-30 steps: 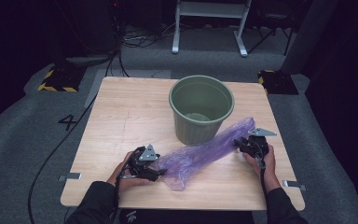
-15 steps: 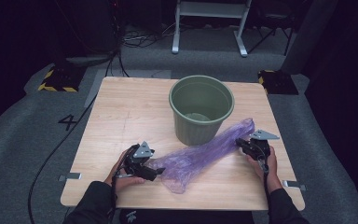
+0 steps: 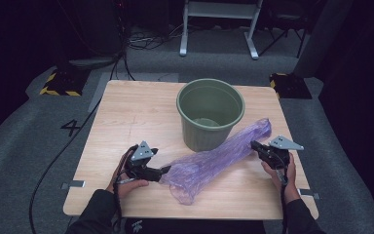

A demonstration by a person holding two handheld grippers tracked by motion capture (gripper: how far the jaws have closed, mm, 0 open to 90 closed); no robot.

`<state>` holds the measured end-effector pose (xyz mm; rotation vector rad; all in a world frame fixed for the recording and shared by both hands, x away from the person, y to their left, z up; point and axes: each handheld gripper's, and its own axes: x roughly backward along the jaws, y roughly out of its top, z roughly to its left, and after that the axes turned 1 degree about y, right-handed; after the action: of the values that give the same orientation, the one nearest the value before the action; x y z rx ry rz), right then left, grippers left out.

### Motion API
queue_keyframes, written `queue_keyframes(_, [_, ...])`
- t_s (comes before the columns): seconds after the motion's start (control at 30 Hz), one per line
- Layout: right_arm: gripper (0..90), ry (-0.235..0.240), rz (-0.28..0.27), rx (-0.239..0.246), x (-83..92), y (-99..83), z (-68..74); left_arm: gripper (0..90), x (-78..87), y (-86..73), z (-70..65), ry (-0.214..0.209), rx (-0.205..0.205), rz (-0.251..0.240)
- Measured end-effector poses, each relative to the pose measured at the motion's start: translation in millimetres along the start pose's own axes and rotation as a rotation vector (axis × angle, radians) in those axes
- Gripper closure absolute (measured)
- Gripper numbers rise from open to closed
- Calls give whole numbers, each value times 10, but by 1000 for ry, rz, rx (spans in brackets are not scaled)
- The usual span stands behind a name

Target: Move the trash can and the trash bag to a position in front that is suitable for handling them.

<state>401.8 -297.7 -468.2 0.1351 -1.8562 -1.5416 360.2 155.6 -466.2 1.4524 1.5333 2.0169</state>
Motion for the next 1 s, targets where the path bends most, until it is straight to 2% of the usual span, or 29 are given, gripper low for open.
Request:
queue_keyframes(0.07, [874,9,-14,18,18,22,39,175,-55,3,-54,-16,-17,19])
queue_keyframes(0.13, [874,24,-27,34,33,43,79,163,-148,-4,-125,-51,-41,49])
queue_keyframes(0.3, [873,61,-34,70,20,80,185,159,-290,-15,-230,-73,-86,116])
queue_keyframes(0.53, [872,78,-72,135,71,131,308,164,-355,-57,-235,-66,-97,158])
queue_keyframes(0.77, [861,125,-154,176,195,189,377,166,-421,-108,-249,-52,-136,214])
queue_keyframes(1.0, [867,123,-160,183,214,198,385,173,-412,-114,-207,-49,-119,199])
